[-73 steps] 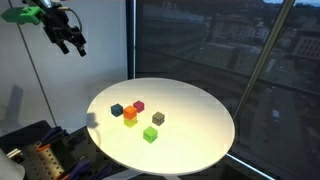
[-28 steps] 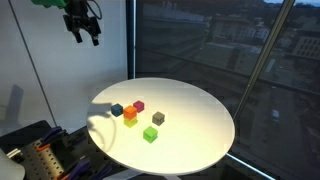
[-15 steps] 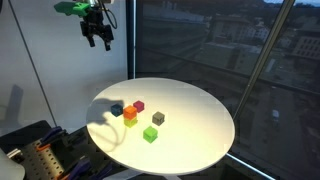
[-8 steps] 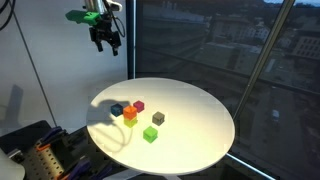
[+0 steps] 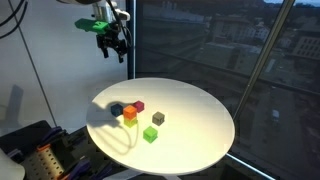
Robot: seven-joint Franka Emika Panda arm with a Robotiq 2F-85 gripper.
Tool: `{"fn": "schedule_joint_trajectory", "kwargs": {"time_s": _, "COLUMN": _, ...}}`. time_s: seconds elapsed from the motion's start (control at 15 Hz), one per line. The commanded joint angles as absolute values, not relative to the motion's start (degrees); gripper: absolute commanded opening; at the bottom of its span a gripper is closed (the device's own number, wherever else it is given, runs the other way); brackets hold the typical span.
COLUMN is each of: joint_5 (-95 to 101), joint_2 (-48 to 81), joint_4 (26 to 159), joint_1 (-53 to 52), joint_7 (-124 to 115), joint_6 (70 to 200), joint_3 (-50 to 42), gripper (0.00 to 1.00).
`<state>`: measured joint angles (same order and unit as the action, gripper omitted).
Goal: Put the orange building block on top of the blue building block
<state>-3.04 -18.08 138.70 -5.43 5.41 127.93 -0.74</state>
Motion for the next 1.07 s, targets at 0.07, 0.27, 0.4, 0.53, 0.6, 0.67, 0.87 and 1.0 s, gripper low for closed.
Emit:
{"fn": "schedule_joint_trajectory", "kwargs": {"time_s": 0.07, "joint_5": -4.12, "joint_2": -15.83, "joint_4": 139.93, "joint_1": -4.61, "joint_7": 7.6, "joint_6": 132.06, "joint_3": -0.89, "gripper": 1.0}}
{"fn": "schedule_joint_trajectory", "kwargs": {"time_s": 0.27, "joint_5": -3.26, "joint_2": -13.89, "joint_4": 140.91, "joint_1": -4.22, "joint_7": 7.13, "joint_6": 135.63, "joint_3": -0.61, "gripper": 1.0}}
{"fn": "schedule_joint_trajectory", "kwargs": {"time_s": 0.4, "joint_5": -2.9, "joint_2": -12.24, "joint_4": 141.33, "joint_1": -3.95, "joint_7": 6.74, "joint_6": 137.8, "joint_3": -0.52, "gripper": 1.0}}
{"fn": "schedule_joint_trajectory", "kwargs": {"time_s": 0.53, "joint_5": -2.94, "joint_2": -10.6, "joint_4": 141.49, "joint_1": -3.67, "joint_7": 6.66, "joint_6": 139.35, "joint_3": -0.58, "gripper": 1.0}}
{"fn": "schedule_joint_trajectory", "kwargs": {"time_s": 0.6, "joint_5": -2.8, "joint_2": -9.65, "joint_4": 141.45, "joint_1": -3.45, "joint_7": 6.55, "joint_6": 140.17, "joint_3": -0.6, "gripper": 1.0}}
{"fn": "schedule_joint_trajectory", "kwargs": {"time_s": 0.67, "joint_5": -2.84, "joint_2": -8.82, "joint_4": 141.36, "joint_1": -3.29, "joint_7": 6.62, "joint_6": 140.69, "joint_3": -0.64, "gripper": 1.0}}
{"fn": "schedule_joint_trajectory", "kwargs": {"time_s": 0.87, "joint_5": -2.56, "joint_2": -6.18, "joint_4": 141.11, "joint_1": -2.6, "joint_7": 6.51, "joint_6": 142.71, "joint_3": -0.72, "gripper": 1.0}}
{"fn": "schedule_joint_trajectory", "kwargs": {"time_s": 1.0, "joint_5": -2.35, "joint_2": -4.77, "joint_4": 141.11, "joint_1": -2.14, "joint_7": 6.47, "joint_6": 144.02, "joint_3": -0.74, "gripper": 1.0}}
